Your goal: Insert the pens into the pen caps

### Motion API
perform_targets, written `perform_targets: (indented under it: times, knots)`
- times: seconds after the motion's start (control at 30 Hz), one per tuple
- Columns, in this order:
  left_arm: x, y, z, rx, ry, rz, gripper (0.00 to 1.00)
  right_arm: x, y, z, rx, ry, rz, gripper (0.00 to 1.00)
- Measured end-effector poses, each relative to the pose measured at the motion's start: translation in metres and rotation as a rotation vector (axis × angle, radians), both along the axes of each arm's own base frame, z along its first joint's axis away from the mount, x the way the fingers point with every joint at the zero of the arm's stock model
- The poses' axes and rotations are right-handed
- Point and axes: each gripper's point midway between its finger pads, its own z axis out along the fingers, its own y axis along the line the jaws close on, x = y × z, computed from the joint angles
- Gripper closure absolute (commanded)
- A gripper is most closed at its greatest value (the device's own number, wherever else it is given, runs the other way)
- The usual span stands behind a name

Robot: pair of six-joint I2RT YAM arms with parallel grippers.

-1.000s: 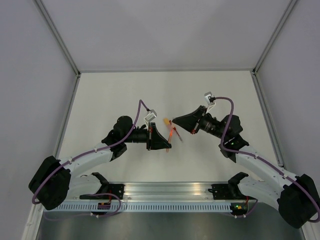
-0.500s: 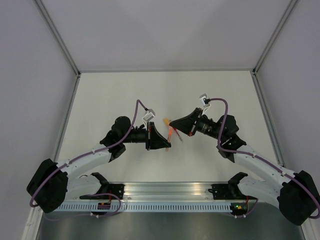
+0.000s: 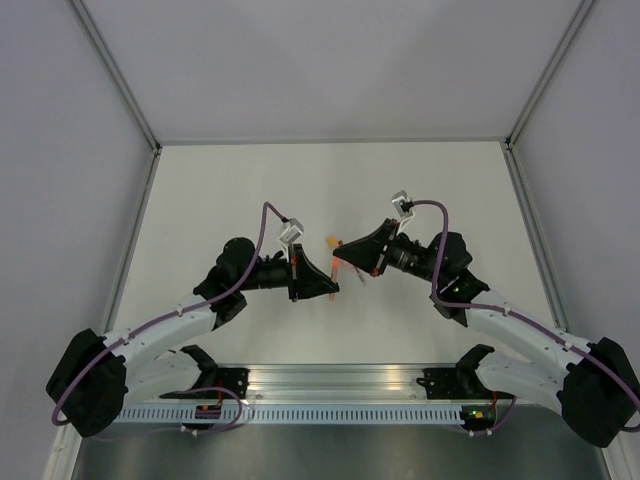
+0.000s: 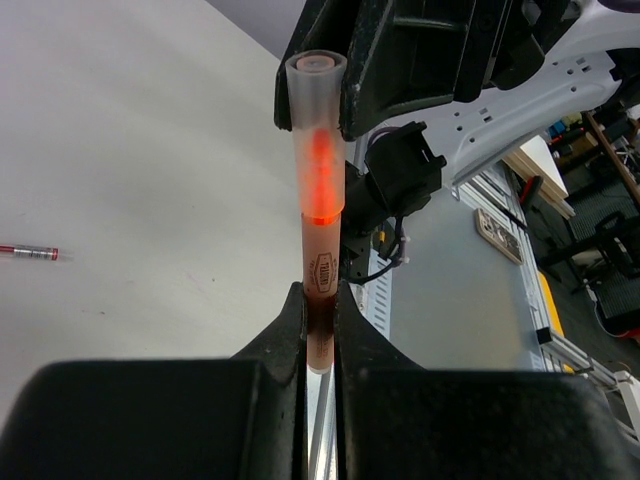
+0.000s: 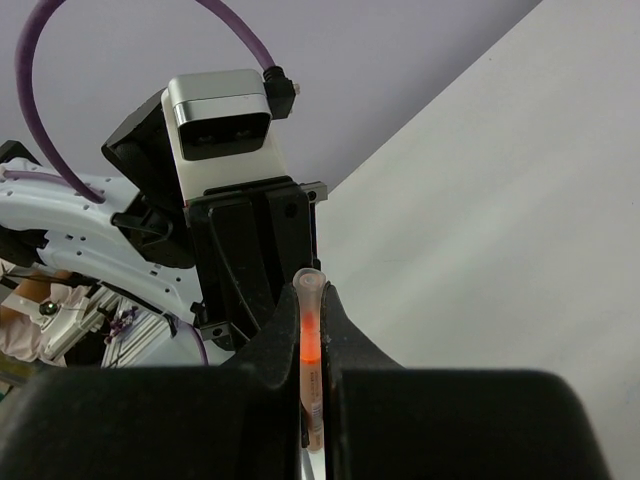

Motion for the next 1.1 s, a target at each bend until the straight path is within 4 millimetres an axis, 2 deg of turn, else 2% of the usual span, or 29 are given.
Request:
perform_targets:
  times: [0.47, 1.1]
  knots:
    - [-0.006, 0.024, 0.007, -0.025, -0.036, 0.132, 0.98, -0.012, 0.032, 0.005, -0.048, -0.053, 0.018, 1.00]
    - [-0.013, 0.025, -0.015, 0.047, 0.039, 0.114, 0.98, -0.023, 0.039, -0.018, -0.125, -0.076, -0.024, 1.00]
